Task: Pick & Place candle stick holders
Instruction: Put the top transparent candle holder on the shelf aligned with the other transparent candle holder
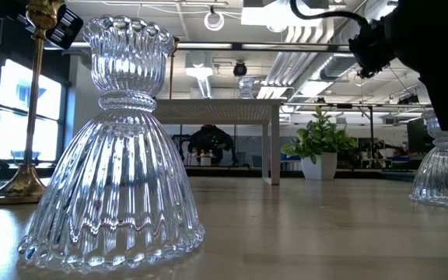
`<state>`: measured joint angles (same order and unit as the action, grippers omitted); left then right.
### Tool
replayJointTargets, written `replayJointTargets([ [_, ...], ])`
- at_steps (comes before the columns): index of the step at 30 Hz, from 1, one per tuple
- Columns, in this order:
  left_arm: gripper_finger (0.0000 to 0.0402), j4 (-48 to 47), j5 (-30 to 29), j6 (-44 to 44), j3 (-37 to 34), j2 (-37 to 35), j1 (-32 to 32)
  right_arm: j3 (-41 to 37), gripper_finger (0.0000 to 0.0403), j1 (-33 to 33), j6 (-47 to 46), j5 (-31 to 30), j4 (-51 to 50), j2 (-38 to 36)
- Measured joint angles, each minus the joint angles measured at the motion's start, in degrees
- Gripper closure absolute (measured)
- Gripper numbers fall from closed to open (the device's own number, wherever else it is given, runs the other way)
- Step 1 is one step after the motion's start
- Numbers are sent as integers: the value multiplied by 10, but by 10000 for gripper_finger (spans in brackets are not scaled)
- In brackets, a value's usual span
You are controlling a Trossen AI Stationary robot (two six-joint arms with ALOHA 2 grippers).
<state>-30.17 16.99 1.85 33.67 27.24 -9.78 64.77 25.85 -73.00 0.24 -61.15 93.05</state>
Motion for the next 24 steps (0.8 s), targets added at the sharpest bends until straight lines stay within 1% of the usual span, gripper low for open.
replayJointTargets([
  [4,192,0,1,0,0,0,0,0,137,0,19,6,12,21],
  [12,192,0,1,0,0,0,0,0,137,0,25,-1,23,26],
  [16,192,0,1,0,0,0,0,0,145,0,25,18,23,26],
  [20,192,0,0,0,0,0,0,0,178,0,26,18,23,26],
  [24,192,0,-1,0,0,0,0,0,237,-4,42,13,23,26],
])
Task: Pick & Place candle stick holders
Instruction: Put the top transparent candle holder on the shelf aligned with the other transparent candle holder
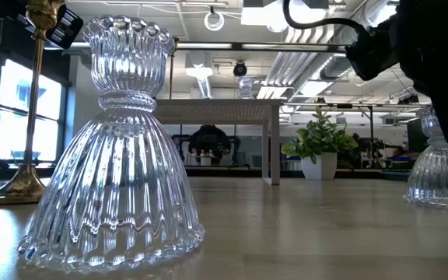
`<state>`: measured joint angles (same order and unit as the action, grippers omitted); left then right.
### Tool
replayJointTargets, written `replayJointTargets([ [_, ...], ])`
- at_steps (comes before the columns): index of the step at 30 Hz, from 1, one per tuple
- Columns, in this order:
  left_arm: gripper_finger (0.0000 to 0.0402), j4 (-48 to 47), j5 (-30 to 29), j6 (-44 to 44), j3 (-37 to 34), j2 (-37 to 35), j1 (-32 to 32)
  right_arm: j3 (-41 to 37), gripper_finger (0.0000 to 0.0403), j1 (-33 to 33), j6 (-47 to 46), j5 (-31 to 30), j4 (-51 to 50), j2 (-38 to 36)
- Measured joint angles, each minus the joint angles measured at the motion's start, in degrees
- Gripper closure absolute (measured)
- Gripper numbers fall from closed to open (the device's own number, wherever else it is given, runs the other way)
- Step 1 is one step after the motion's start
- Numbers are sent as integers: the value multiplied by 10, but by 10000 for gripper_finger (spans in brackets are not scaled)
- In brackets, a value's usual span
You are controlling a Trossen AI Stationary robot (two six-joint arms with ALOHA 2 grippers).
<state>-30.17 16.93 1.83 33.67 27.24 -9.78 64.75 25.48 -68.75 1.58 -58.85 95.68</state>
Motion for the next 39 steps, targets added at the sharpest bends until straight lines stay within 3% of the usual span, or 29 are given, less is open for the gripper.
replayJointTargets([
  [2,192,0,0,0,0,0,0,0,252,-3,9,0,0,0],
  [32,192,0,1,0,0,0,0,0,252,-7,35,-17,15,-2],
  [39,192,-1,1,0,0,0,0,0,180,-7,28,-27,21,-2],
])
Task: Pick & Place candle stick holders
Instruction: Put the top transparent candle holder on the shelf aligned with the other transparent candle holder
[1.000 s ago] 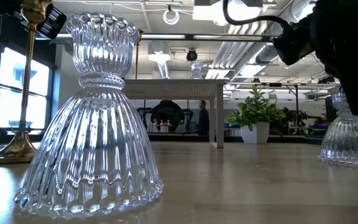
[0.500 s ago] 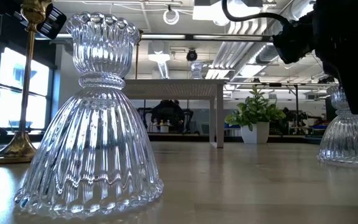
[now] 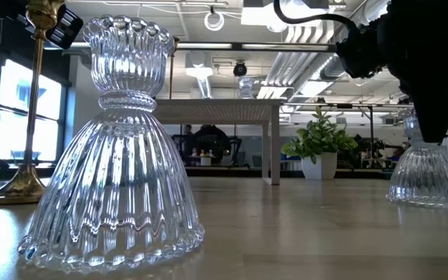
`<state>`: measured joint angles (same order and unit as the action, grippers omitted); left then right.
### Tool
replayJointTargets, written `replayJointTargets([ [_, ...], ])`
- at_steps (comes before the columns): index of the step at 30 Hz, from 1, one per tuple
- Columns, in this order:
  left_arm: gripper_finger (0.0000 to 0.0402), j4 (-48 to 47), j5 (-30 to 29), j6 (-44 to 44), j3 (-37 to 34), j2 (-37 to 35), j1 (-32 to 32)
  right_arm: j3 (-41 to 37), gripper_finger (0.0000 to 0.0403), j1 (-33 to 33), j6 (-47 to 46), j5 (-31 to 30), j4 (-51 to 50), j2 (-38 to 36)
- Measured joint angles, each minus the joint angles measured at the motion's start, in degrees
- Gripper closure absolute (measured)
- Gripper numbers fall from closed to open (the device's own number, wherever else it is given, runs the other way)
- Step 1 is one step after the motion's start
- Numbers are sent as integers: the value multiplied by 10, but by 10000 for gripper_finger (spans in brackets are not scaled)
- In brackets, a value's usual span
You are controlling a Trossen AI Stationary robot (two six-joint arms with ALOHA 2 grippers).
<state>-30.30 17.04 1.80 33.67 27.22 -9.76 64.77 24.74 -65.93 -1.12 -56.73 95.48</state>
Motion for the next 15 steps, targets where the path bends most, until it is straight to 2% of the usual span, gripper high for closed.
replayJointTargets([
  [3,192,-4,0,0,0,0,0,0,192,0,1,-10,5,0],
  [8,192,-3,0,0,0,0,0,0,246,-7,16,-15,13,0],
  [15,192,-3,0,0,0,0,0,0,247,-19,21,1,19,0],
])
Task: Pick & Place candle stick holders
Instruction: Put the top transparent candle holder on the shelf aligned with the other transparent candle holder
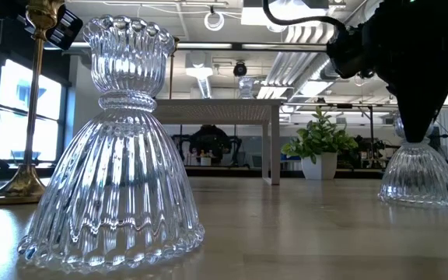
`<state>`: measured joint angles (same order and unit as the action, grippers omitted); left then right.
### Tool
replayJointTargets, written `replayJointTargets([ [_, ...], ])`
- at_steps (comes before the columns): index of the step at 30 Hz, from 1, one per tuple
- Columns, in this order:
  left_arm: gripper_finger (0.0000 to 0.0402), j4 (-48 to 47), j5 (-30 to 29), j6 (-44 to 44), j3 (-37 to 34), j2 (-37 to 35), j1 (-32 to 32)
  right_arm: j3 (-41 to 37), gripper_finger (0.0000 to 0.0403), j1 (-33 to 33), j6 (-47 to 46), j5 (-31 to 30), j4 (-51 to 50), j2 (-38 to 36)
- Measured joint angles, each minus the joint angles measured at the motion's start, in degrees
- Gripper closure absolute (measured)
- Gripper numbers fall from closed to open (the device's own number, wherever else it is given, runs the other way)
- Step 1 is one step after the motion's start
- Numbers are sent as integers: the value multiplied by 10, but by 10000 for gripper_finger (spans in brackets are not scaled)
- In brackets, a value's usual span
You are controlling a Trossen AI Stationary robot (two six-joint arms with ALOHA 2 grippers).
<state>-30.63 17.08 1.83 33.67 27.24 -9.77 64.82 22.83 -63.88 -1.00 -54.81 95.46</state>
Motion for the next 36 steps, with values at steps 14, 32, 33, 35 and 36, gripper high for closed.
replayJointTargets([
  [14,192,0,0,0,0,0,0,48,247,1,40,-31,-8,0],
  [32,192,0,0,0,0,0,0,392,247,-50,181,-151,-229,0],
  [33,192,0,0,0,0,0,0,408,247,-61,194,-151,-230,0],
  [35,192,0,0,0,0,0,0,438,247,-83,223,-150,-230,0],
  [36,192,0,0,0,0,0,0,451,247,-94,238,-148,-231,0],
])
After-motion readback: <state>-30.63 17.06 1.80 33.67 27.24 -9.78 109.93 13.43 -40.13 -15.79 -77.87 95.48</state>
